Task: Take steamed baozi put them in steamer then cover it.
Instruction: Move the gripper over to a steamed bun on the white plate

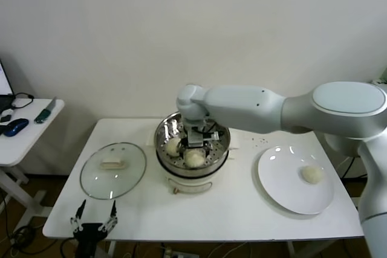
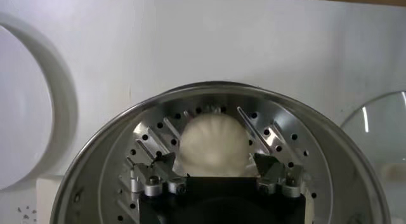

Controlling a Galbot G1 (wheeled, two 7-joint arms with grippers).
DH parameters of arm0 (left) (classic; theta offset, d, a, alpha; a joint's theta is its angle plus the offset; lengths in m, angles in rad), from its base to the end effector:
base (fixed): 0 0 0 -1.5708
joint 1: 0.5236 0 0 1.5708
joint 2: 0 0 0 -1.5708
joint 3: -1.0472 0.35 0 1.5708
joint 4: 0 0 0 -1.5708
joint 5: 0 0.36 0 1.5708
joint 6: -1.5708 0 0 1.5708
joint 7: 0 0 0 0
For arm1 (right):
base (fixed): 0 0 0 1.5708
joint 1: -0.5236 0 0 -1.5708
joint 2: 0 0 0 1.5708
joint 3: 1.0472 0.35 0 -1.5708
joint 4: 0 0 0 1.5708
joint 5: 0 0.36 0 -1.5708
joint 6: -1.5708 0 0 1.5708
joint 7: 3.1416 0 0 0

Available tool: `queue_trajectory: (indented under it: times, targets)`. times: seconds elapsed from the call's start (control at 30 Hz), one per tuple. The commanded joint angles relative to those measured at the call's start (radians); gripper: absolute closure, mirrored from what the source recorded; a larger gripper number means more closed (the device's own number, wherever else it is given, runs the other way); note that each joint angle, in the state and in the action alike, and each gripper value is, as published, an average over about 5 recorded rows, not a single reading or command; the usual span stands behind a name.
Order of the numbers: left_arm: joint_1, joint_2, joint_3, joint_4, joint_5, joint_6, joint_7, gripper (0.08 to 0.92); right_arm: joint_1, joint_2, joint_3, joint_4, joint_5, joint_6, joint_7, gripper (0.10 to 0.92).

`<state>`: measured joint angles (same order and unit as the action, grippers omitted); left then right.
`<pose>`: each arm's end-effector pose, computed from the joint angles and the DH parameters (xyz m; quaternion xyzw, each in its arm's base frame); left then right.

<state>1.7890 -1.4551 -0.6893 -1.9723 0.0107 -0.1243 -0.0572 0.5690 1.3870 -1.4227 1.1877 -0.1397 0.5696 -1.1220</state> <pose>0.1048 0.0785 -0.3694 0.0595 -0.9878 -0.1034 0.0998 0.5382 0.2168 -0.0981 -0.6762 -0.0114 -0.7365 0.0145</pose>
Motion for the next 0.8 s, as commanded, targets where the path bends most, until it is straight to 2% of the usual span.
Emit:
queue_trajectory:
  times: [0.03,0.13,0.2,0.37,0.53,0.67,0.8]
  targets:
    - [0.004,0.001,0.000,-0.005,0.002,0.001,0.000,0.177,0.036,-0.043,0.051,0.002,-0.015,0.000,-0.010,0.203]
    - [0.011,0.001,-0.002,-0.016,0.004,0.002,0.000,0.177,0.086,-0.113,0.080,0.000,0.009,-0.049,-0.013,0.202]
    - [0.014,0.003,-0.002,-0.021,0.004,0.001,0.000,0.177,0.127,-0.177,0.084,-0.005,0.052,-0.137,-0.009,0.202]
    - [0.017,0.004,0.005,-0.022,0.012,-0.001,-0.001,0.177,0.227,-0.355,0.025,0.007,0.274,-0.427,0.029,0.203]
    - [0.011,0.004,0.015,-0.024,0.019,-0.003,-0.001,0.177,0.275,-0.534,-0.140,0.085,0.453,-0.603,0.092,0.203]
    - [0.011,0.005,0.016,-0.029,0.020,-0.006,-0.004,0.177,0.219,-0.679,-0.150,0.121,0.468,-0.693,0.099,0.203]
    - [0.014,0.005,0.014,-0.034,0.021,-0.005,-0.004,0.177,0.098,-0.786,-0.089,0.102,0.404,-0.719,0.088,0.203]
